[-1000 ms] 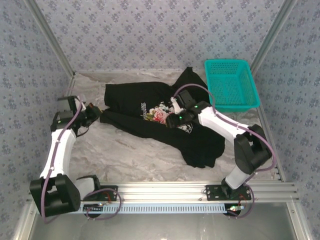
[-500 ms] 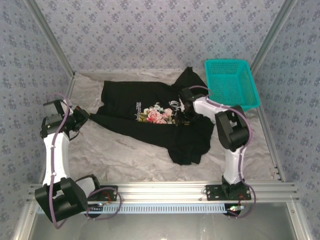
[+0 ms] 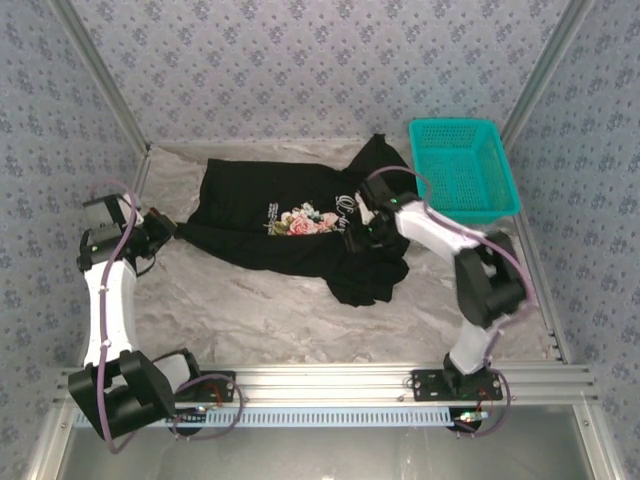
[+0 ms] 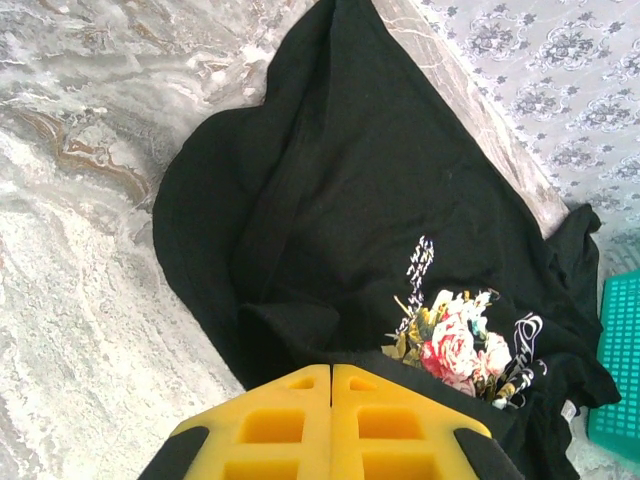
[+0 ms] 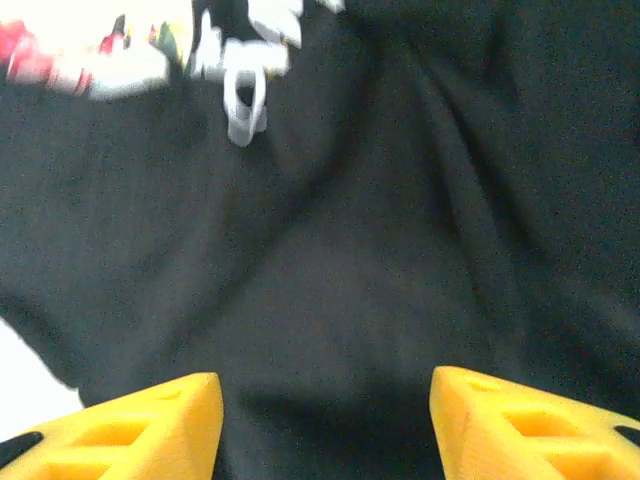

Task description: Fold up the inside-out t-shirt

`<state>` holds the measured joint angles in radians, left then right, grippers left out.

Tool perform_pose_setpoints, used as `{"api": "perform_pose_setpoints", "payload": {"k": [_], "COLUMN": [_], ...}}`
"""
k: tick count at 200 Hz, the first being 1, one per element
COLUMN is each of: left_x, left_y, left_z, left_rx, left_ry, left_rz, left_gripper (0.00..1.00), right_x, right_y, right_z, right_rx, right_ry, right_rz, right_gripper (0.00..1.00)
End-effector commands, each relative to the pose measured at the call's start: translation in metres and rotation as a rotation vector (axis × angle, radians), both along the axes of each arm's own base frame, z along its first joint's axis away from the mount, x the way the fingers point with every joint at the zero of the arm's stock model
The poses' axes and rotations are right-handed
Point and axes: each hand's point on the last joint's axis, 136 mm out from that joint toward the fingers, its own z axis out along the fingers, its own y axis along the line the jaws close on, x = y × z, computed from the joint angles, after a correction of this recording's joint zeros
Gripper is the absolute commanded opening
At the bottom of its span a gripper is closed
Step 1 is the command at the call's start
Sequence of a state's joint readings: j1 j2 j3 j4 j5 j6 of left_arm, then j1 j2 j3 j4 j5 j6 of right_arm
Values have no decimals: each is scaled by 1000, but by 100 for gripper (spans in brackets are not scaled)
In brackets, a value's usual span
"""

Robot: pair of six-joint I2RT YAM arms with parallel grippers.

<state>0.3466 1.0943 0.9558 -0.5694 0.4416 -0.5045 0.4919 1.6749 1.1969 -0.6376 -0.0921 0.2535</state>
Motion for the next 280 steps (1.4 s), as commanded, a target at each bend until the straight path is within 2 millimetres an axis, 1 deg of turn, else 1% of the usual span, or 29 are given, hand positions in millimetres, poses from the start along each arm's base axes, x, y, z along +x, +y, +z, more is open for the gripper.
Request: {"api": "perform_pose_setpoints", "payload": {"k": [1, 4, 17, 27, 48, 79, 88, 99, 103, 106, 113, 114, 119, 120, 131, 134, 142, 160, 173, 184, 200, 212, 231, 242, 262, 270, 272, 276, 280], "left_x": [2, 2, 3, 4, 6, 6, 5, 5, 5, 5, 6, 6, 6, 5, 5, 5, 5, 4, 3, 3, 3, 3, 3, 3, 3, 3, 3, 4, 3], "left_y": [-3, -3, -2, -3, -4, -5, -5, -6, -6, -6, -6, -6, -6, -6, -4, -4, -3, 1, 4, 6, 8, 9, 9, 9, 10, 10, 10, 10, 10], "left_z": [12, 12, 11, 11, 10, 8, 8, 8, 9, 9, 9, 9, 10, 10, 10, 10, 11, 15, 17, 18, 18, 17, 15, 14, 13, 13, 12, 12, 12], "left_rx": [24, 25, 27, 26, 20, 15, 14, 13, 14, 14, 15, 14, 16, 16, 22, 24, 29, 47, 59, 70, 75, 76, 78, 82, 84, 83, 84, 83, 83], "left_ry": [-28, -27, -25, -24, -25, -27, -27, -30, -32, -33, -33, -34, -34, -33, -32, -33, -31, -33, -34, -31, -28, -25, -22, -20, -16, -14, -14, -14, -14], "left_rz": [-32, -32, -33, -35, -42, -46, -47, -48, -49, -49, -48, -49, -47, -47, -40, -38, -33, -16, -8, -1, 4, 5, 3, 3, 4, 4, 3, 3, 4], "left_gripper": [0, 0, 0, 0, 0, 0, 0, 0, 0, 0, 0, 0, 0, 0, 0, 0, 0, 0, 0, 0, 0, 0, 0, 0, 0, 0, 0, 0, 0], "right_x": [-58, -65, -87, -102, -117, -113, -109, -103, -101, -100, -96, -96, -94, -93, -88, -91, -90, -91, -95, -96, -93, -85, -62, -39, 12, 29, 32, 37, 45], "right_y": [-35, -39, -49, -50, -48, -30, -26, -23, -25, -27, -31, -31, -34, -36, -43, -47, -53, -66, -70, -71, -72, -69, -63, -57, -46, -43, -43, -45, -47], "right_z": [-13, -18, -24, -28, -34, -44, -48, -51, -53, -53, -52, -52, -49, -47, -35, -33, -18, 17, 37, 49, 58, 62, 63, 61, 56, 46, 47, 38, 35], "right_rx": [-56, -67, -79, -55, 1, 108, 129, 146, 140, 137, 126, 126, 122, 120, 118, 107, 110, 137, 196, 253, 332, 403, 493, 544, 622, 613, 611, 585, 558], "right_ry": [111, 135, 174, 215, 246, 264, 263, 251, 248, 247, 236, 236, 226, 221, 181, 188, 159, 113, 107, 119, 140, 150, 150, 122, 70, 85, 83, 104, 102], "right_rz": [-74, -84, -118, -126, -145, -142, -142, -145, -151, -156, -163, -163, -165, -168, -178, -182, -191, -216, -233, -251, -281, -304, -326, -344, -368, -369, -364, -368, -365], "right_gripper": [59, 59, 59, 59, 58, 58, 55, 48, 42, 39, 27, 27, 22, 19, 8, 5, 0, 0, 0, 0, 0, 0, 1, 3, 10, 15, 16, 18, 19]}}
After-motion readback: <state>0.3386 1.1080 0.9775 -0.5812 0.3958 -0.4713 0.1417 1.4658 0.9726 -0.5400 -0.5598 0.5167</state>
